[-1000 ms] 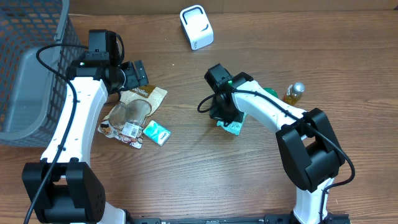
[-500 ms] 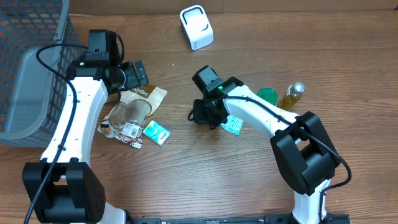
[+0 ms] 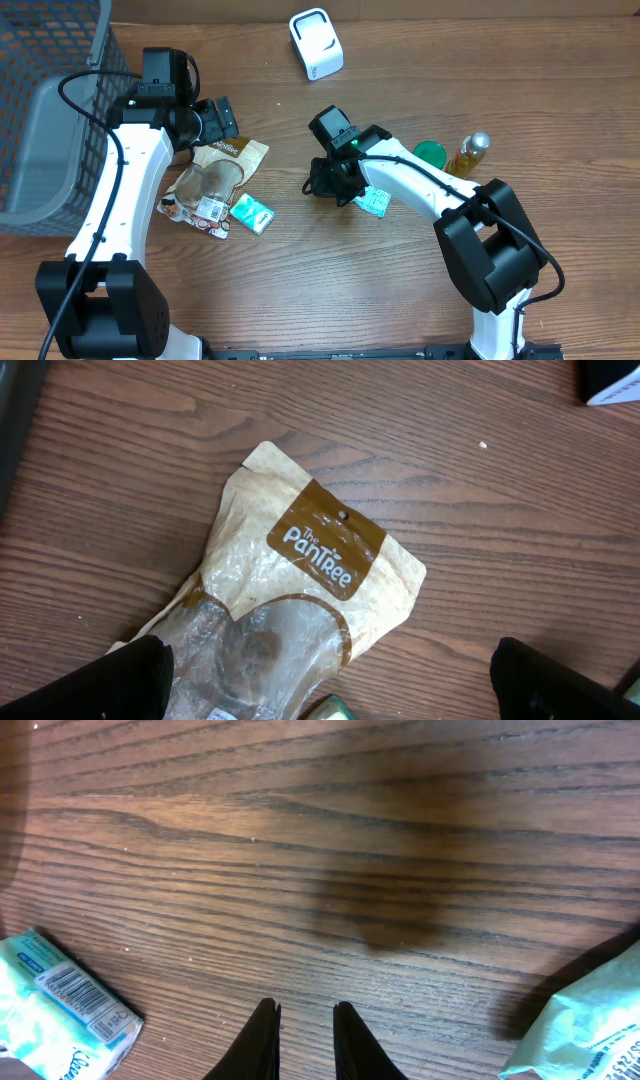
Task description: Scan the item barcode
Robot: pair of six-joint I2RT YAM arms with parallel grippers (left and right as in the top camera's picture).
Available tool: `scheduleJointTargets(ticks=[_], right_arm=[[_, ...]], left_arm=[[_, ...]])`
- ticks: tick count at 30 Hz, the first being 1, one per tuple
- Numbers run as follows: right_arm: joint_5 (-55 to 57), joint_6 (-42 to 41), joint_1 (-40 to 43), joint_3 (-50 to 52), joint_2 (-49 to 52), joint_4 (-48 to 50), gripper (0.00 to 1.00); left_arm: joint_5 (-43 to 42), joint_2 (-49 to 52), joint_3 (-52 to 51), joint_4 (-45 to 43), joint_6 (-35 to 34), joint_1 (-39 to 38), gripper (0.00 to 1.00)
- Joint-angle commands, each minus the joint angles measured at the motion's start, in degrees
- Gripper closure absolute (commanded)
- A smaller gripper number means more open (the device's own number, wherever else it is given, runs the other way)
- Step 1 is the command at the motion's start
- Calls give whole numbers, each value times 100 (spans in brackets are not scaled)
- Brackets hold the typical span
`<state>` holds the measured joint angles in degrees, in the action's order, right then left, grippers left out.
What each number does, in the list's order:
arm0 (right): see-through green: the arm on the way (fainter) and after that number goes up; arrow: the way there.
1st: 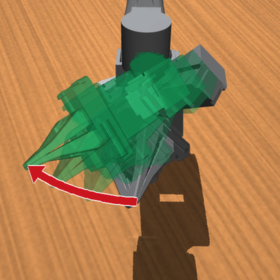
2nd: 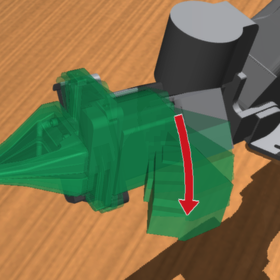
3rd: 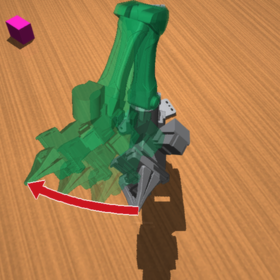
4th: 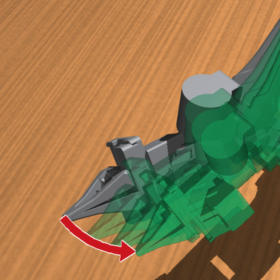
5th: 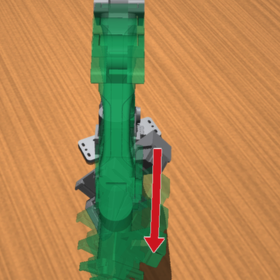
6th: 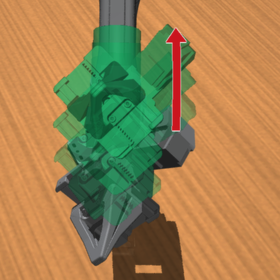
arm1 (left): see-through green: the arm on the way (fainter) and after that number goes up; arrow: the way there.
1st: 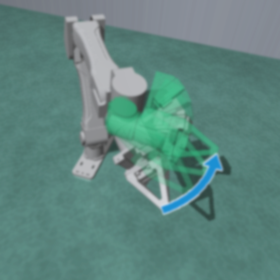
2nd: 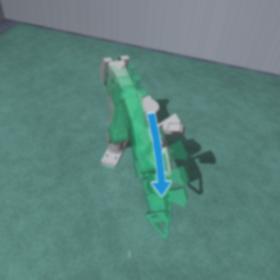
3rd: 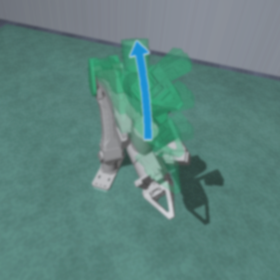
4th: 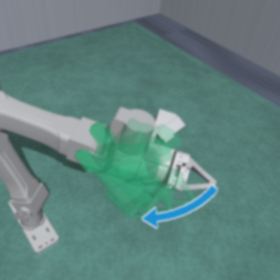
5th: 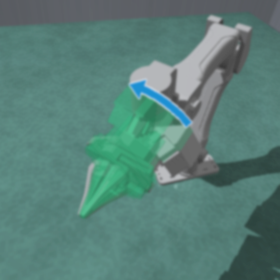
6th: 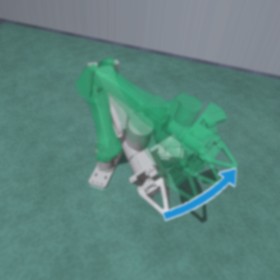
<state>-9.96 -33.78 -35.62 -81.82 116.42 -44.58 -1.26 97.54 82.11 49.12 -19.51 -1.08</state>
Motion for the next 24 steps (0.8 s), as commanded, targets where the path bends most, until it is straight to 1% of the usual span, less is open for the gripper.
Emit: scheduleJointTargets(ticks=[1,6,10,14,20,24], right_arm=[[138,42,-7,50,-144,26,86],[136,42,-7,59,-142,-55,85],[136,13,-7,201,-142,-7,81],[214,-74,-2,551,-142,345,81],[857,-393,44,765,-142,374,81],[931,-444,118,774,-142,271,82]], left_arm=[[20,61,-15,-7,22,17,0],[20,61,-15,-7,22,17,0],[20,61,-15,-7,22,17,0],[20,61,-15,-7,22,17,0],[20,61,-15,-7,22,17,0],[20,61,-15,-7,22,17,0]])
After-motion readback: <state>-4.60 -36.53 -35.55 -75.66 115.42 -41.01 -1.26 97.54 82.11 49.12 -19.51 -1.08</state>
